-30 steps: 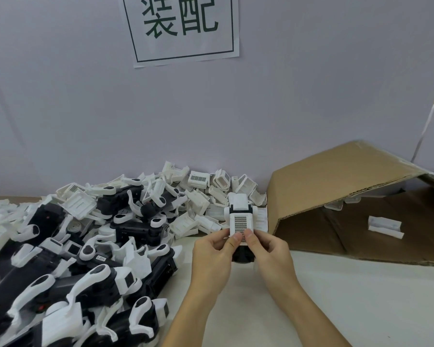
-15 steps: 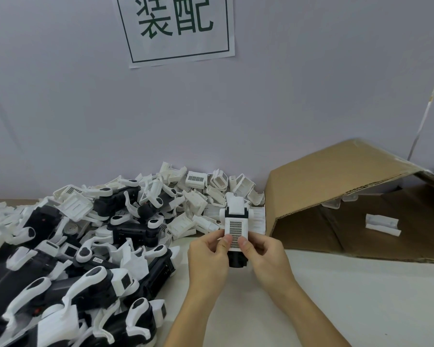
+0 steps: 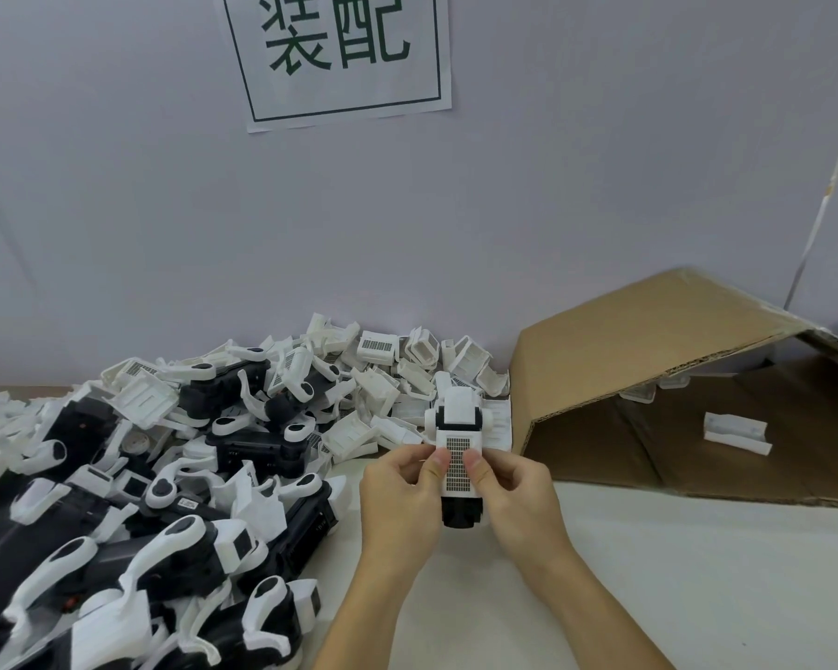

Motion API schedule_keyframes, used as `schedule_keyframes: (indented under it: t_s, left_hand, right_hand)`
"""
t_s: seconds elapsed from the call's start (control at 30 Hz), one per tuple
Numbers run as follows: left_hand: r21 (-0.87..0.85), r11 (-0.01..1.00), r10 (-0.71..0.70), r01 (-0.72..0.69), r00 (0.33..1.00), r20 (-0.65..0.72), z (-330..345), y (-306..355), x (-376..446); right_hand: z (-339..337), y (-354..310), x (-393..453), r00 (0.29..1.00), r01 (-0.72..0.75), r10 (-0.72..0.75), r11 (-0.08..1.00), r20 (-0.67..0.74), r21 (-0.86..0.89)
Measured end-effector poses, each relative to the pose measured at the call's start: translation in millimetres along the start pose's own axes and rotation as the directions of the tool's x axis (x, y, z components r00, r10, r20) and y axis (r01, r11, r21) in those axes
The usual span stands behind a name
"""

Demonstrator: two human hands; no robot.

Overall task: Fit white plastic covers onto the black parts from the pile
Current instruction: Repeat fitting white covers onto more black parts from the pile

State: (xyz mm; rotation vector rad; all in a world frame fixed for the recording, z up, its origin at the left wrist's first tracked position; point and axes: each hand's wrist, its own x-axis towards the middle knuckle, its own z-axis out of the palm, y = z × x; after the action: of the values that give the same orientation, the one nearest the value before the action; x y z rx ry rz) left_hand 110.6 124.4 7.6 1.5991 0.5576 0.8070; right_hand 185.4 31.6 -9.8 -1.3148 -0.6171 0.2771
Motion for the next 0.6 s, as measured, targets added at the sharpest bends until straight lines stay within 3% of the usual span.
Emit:
schedule_keyframes:
  t_s: [0.2,0.43,0.6]
  left_hand:
    - [-0.033,0.999,0.02,-0.019,0.999,0.036,0.9,1.4,0.0]
    - [-0.008,0.998,0.062,-0.062,0.996,0.061,3.4,0.7,-1.5]
    - [0.006,0.993,0.111,-0.114,0.977,0.181,-0.7,2.6,-2.9]
  right_hand:
    - [0.8,-4.4,0.1,0.999,-0.046,0.047,0.988,-0.008,0.15]
    - [0.0,-4.5,0.3,0.996,-0.008,0.014,0.997,-0.086,0.081]
    - [2.3,-2.7,0.6,0.996,0.059,-0.056,0.997,-0.076,0.041]
